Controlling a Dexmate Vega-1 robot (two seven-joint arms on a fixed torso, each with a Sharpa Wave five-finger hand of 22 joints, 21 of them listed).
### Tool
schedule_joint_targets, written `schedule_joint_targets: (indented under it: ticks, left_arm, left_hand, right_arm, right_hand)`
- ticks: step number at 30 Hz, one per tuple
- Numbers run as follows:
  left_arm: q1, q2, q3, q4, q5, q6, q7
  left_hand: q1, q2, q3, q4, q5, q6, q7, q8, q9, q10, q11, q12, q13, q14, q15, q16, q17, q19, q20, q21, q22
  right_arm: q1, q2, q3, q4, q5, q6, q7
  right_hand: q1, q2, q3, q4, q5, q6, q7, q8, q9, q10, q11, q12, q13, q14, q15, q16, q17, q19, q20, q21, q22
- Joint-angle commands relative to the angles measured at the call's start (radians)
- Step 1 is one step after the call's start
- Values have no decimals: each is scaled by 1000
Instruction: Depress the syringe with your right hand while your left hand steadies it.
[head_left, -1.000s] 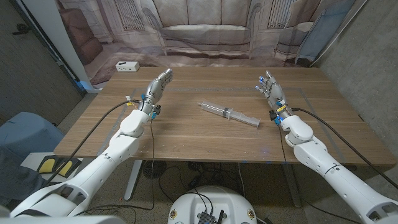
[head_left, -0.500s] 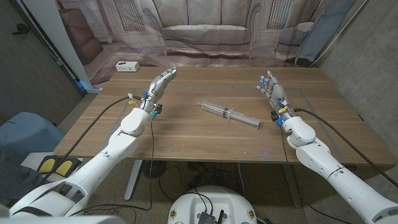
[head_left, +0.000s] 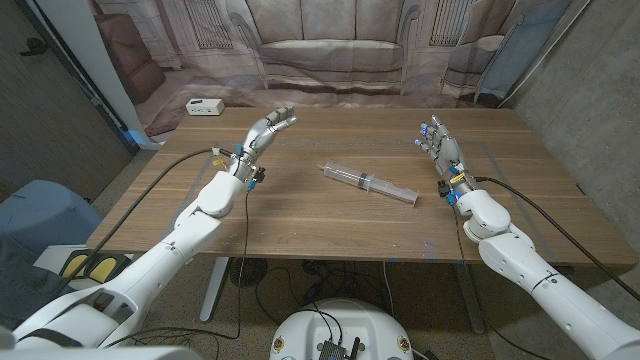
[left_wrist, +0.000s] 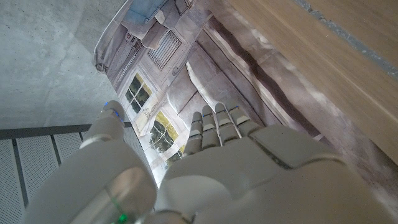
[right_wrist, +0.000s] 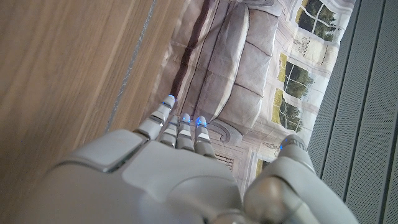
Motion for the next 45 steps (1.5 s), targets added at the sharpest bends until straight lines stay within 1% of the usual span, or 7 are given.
schedule_joint_targets:
  ticks: [1, 7, 12, 24, 30, 38, 45]
  left_arm:
    - [15, 27, 10, -47, 117, 6, 56]
    - [31, 52, 8, -110, 231, 51, 122]
    - [28, 64, 16, -137, 283, 69, 140]
    - [15, 106, 39, -207, 379, 143, 138]
    - [-1, 127, 57, -236, 434, 185, 130]
    - [-28, 149, 76, -255, 464, 210, 100]
    - [-45, 168, 84, -296, 513, 261, 91]
  left_hand:
    - [20, 3, 6, -8, 0, 17, -2, 4, 6, 11, -5, 3, 1, 12, 0, 2, 0, 11, 2, -5, 2]
    - [39, 2, 11, -9, 0, 35, -5, 7, 6, 17, -10, 3, 1, 19, -6, 0, 0, 17, 1, -11, 2]
    - [48, 1, 14, -9, 0, 39, -9, 6, 7, 21, -13, 3, 1, 23, -8, -1, -1, 21, 0, -14, 2]
    - [66, -7, 14, -5, -2, 31, -15, -6, 7, 11, -14, -7, 2, 10, -7, -13, -1, 5, 6, -34, 3]
    - [80, -18, 11, -1, -3, 53, -10, -5, 8, 44, -19, 1, 3, 53, -14, -3, 1, 42, -1, -35, 4]
    - [88, -23, 11, -2, -3, 55, -13, -7, 8, 48, -21, 1, 4, 57, -13, -4, 1, 48, -1, -39, 5]
    - [143, -42, 19, -17, 4, 49, -35, -10, 9, 51, -50, -3, 6, 57, -28, -10, 2, 59, -4, -50, 4]
  right_arm:
    - [-15, -2, 3, -16, 1, -6, -7]
    - [-23, -4, 9, -26, -2, -3, -15]
    - [-35, -4, 16, -33, -5, 5, -24]
    - [-48, 1, 22, -35, 0, 13, -28]
    - [-51, 1, 22, -39, -2, 14, -29]
    - [-55, 2, 22, -47, -6, 11, -37]
    - [-61, 1, 24, -58, -10, 8, -45]
  right_hand:
    - [10, 9, 6, -4, -4, 11, -2, 1, 2, 8, 2, -2, 2, 4, 2, -1, 3, 10, -1, -1, 2]
    - [11, 13, 7, -4, -5, 10, -2, 0, 2, 9, 0, -5, 2, 8, 2, 0, 3, 12, -1, -3, 2]
    - [12, 14, 7, -4, -6, 11, -3, 0, 2, 9, -2, -6, 2, 10, 1, 0, 3, 15, -1, -3, 2]
    - [15, 16, 7, -5, -9, 13, -3, -1, 2, 10, -2, -10, 3, 8, 2, -3, 3, 16, 0, -7, 2]
    - [17, 18, 7, -6, -10, 13, -3, -2, 1, 8, 1, -13, 3, 8, 3, -4, 4, 16, 1, -9, 3]
    - [18, 18, 6, -6, -11, 14, -3, -3, 1, 10, 0, -15, 3, 8, 3, -5, 4, 16, 3, -11, 3]
    - [22, 24, 9, -7, -12, 14, -3, -3, 1, 11, -1, -16, 3, 9, 3, -5, 4, 17, 4, -13, 3]
